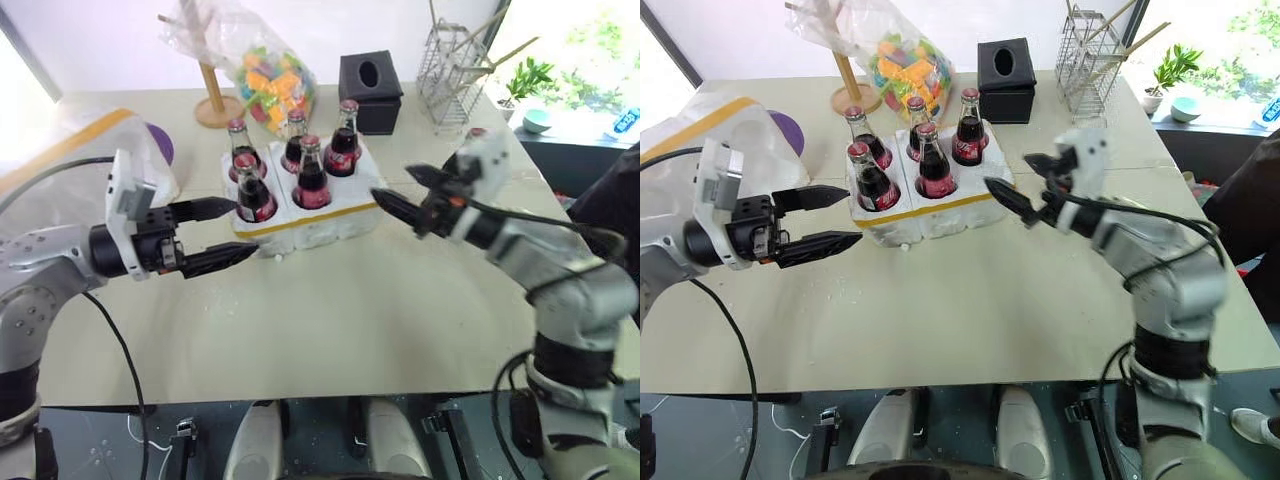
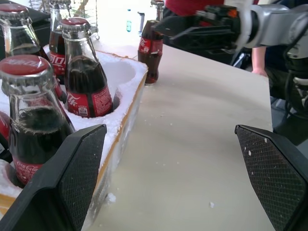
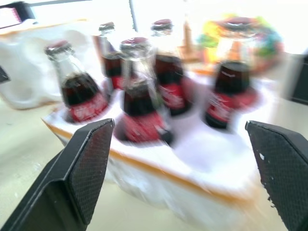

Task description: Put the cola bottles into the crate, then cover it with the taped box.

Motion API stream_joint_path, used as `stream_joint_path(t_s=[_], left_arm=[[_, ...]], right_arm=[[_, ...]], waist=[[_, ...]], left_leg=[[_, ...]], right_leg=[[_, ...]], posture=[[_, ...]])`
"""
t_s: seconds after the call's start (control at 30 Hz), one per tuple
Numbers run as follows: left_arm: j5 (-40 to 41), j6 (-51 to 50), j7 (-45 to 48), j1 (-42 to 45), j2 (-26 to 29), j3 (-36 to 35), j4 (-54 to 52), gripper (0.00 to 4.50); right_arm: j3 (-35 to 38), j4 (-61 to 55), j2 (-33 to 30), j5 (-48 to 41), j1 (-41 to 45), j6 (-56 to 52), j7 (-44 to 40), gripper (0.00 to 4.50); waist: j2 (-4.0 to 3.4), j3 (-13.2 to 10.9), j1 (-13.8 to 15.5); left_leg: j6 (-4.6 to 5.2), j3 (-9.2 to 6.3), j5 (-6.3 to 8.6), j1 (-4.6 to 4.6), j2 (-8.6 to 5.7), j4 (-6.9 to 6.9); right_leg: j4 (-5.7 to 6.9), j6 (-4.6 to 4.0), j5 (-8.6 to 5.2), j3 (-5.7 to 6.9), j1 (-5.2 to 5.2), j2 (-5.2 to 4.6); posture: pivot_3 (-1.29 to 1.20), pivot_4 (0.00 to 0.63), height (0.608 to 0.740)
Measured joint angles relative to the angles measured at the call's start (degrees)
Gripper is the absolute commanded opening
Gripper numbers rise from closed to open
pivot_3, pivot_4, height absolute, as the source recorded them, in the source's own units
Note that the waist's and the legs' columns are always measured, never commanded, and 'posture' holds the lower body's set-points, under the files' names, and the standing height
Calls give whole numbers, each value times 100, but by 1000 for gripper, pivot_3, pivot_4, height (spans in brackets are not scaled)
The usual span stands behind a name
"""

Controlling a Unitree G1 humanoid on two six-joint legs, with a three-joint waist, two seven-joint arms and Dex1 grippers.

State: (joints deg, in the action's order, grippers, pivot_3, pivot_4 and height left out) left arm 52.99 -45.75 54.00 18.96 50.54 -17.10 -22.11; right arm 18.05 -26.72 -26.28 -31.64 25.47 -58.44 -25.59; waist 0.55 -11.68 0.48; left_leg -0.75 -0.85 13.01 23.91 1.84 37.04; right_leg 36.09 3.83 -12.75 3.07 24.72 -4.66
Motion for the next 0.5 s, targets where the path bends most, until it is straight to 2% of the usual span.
stream_joint_path(t_s=[0.2,0.5], left_arm=[[4,6,72,291,-57,129,73,4500],[2,5,107,441,-118,312,110,4500]], right_arm=[[274,705,-33,509,-219,378,691,4460],[-152,2696,60,1012,748,1681,709,4460]], waist=[[0,0,-28],[0,-1,-119]], left_leg=[[0,21,0,-8,0,8],[2,27,0,-6,0,1]], right_leg=[[-2,-10,5,-19,1,0],[-1,-1,8,-30,4,3]], posture=[[0,150,740],[0,150,740]])
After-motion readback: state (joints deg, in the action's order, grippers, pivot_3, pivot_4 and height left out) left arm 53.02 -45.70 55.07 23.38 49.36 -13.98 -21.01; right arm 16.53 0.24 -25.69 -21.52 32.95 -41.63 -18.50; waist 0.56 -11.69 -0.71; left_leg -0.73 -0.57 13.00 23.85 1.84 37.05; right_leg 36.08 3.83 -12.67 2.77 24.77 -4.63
